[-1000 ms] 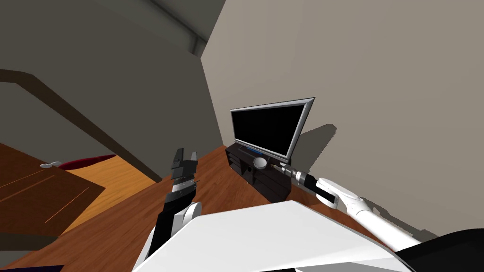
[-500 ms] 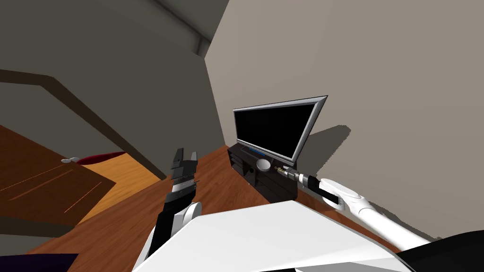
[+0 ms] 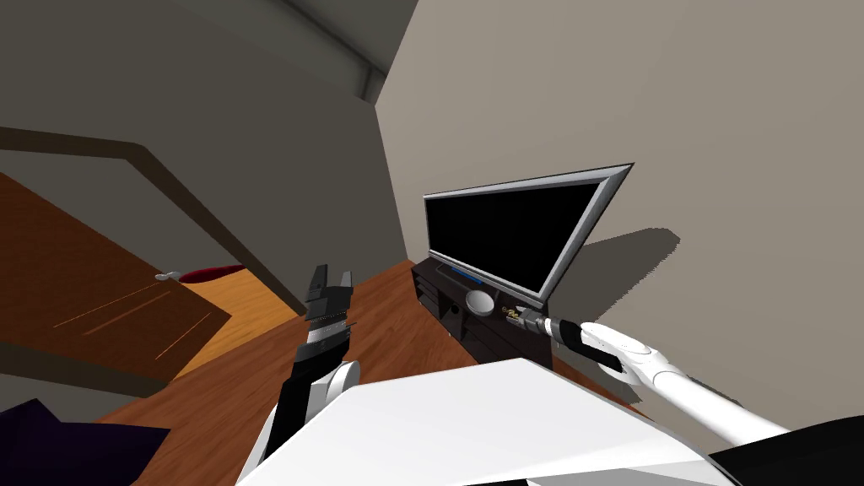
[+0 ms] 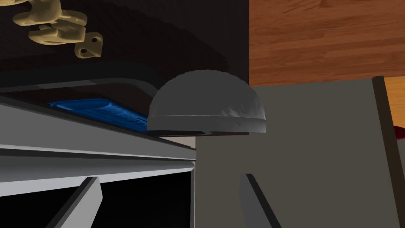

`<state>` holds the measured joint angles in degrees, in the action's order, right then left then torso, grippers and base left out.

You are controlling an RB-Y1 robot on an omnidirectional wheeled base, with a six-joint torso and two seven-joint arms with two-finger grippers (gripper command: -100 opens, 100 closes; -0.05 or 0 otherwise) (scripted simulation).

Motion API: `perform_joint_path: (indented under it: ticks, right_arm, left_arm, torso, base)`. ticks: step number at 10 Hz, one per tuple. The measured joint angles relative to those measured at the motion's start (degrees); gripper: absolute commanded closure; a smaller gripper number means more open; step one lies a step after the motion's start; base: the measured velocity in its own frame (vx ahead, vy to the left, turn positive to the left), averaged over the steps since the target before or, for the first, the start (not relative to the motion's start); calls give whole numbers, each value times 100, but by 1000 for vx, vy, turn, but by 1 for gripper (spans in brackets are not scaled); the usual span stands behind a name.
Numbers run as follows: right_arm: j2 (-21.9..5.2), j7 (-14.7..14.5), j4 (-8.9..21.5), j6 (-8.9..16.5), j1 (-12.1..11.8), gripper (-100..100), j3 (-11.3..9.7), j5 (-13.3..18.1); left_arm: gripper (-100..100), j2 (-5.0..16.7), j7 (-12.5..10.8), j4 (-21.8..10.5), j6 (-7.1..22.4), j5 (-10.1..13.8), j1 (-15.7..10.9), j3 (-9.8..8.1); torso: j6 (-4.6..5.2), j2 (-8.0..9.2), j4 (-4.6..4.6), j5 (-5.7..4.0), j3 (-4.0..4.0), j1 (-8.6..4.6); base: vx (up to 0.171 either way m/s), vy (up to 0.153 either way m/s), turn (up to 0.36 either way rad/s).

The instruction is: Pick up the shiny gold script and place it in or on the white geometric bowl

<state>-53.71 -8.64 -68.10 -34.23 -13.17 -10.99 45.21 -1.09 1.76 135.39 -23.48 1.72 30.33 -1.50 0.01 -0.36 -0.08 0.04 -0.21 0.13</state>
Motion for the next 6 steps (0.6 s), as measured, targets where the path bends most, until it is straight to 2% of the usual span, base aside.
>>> perform_joint_path:
  ticks: [1,3,4,6]
  right_arm:
    - [-44,15,103,34,55,-100,-91,125]
    - [-118,-123,454,-82,97,-100,-184,352]
    - [-202,-101,566,-63,168,-100,-333,533]
    - [-300,-128,819,-86,218,-100,-485,764]
  left_arm:
    - [0,0,0,0,0,0,0,0]
    - [0,0,0,0,0,0,0,-1]
    - [0,0,0,0,0,0,0,0]
    - [0,0,0,0,0,0,0,0]
  torso:
    - [3,9,2,0,5,-2]
    - [4,11,2,-2,5,-10]
    - [1,9,2,-1,5,-9]
    - [0,7,2,-1,4,-9]
  base:
    - [92,12,127]
    - [77,3,68]
    - [74,3,68]
    - [83,3,99]
